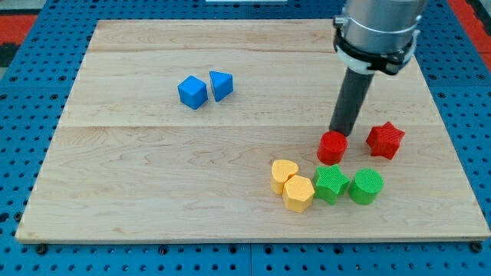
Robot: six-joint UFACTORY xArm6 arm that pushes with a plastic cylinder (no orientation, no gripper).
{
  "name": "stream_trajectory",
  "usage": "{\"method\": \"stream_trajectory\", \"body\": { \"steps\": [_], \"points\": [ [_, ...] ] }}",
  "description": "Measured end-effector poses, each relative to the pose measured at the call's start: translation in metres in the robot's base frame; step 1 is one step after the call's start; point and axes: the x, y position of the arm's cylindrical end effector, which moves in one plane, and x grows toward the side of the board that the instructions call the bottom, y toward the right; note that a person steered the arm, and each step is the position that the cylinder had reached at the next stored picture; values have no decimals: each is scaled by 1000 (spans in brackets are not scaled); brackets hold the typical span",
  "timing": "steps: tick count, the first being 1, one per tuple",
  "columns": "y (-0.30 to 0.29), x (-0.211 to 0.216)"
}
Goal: Slide the red star above the green star
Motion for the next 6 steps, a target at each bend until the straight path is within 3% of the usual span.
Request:
{"method": "stream_trajectory", "body": {
  "steps": [2, 3, 4, 5, 6],
  "points": [
    [-19, -24],
    [68, -49],
    [178, -19],
    [128, 13],
    [17, 11]
  ]
}}
